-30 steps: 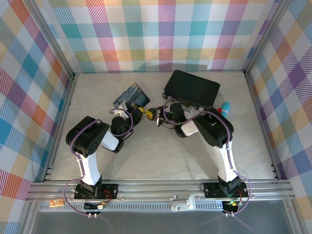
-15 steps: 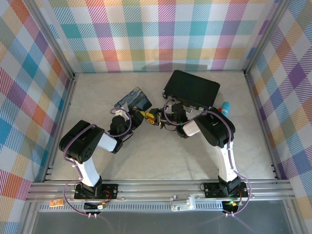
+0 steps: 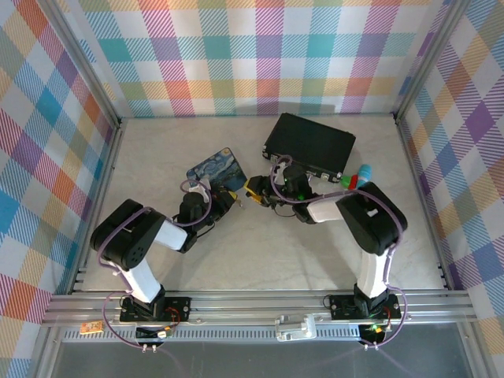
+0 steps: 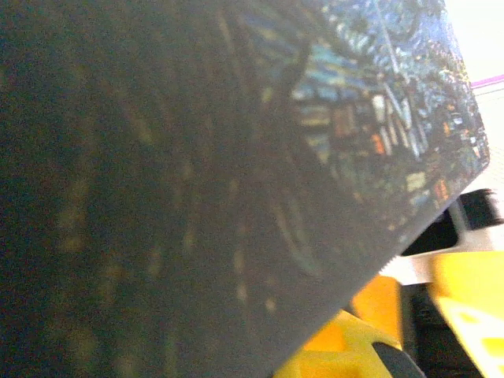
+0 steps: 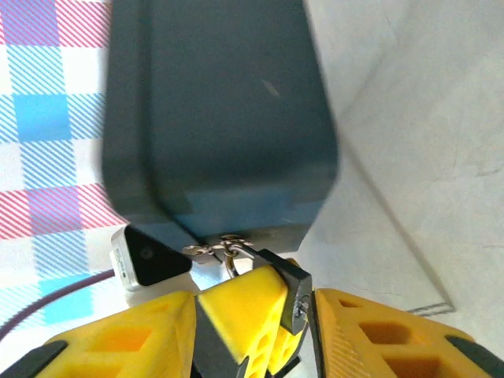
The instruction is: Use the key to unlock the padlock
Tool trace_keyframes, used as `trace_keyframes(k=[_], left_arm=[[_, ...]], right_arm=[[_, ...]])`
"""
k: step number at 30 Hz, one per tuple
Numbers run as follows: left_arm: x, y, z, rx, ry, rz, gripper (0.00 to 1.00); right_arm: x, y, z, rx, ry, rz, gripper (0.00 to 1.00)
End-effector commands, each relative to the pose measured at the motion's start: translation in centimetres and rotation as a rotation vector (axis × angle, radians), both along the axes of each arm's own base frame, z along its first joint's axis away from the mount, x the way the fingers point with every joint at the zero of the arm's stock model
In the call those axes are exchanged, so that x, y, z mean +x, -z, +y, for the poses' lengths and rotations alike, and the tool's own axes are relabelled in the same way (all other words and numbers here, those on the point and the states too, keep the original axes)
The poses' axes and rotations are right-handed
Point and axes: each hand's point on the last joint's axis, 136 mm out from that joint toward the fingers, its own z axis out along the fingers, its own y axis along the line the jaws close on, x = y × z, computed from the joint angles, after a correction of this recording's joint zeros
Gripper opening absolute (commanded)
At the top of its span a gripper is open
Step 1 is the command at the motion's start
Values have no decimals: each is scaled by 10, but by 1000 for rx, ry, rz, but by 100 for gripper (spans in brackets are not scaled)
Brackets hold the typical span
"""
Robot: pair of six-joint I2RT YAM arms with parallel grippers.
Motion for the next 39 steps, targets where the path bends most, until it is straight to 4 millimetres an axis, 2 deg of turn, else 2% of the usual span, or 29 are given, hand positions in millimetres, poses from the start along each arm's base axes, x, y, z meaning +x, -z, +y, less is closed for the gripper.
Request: trace_keyframes(k=[1, 5, 10, 13, 18, 21, 23, 26, 30, 36, 37, 39], left_arm=[[-20, 16, -4, 38, 61, 118, 0], [-28, 18, -1, 110, 85, 173, 0], [-44, 24, 17, 326, 116, 237, 0], [-43, 23, 16, 367, 149, 220, 0], [-37, 37, 5, 384, 202, 250, 0], [-34, 45, 7, 397, 188, 258, 2], [-34, 47, 11, 423, 179, 256, 12], [-32, 47, 19, 478, 170, 246, 33], [-28, 39, 30, 498, 142, 238, 50], [-29, 16, 51, 492, 52, 213, 63], [-29, 13, 55, 489, 36, 209, 69], [-31, 4, 63, 485, 4, 193, 74]], right_arm=[[-5, 9, -21, -225, -22, -104, 45], [-12, 2, -30, -332, -70, -157, 47], [-23, -2, -42, -432, -121, -201, 49], [-28, -3, -49, -479, -138, -229, 49], [-33, -7, -55, -560, -160, -289, 47], [-38, -11, -55, -604, -171, -330, 47], [-41, -11, -55, -630, -177, -347, 48], [-42, -8, -57, -652, -173, -348, 49], [-42, -10, -53, -662, -180, -367, 50], [-43, -17, -45, -674, -200, -417, 51], [-44, -18, -43, -670, -207, -422, 51], [-46, -18, -38, -666, -233, -436, 51]])
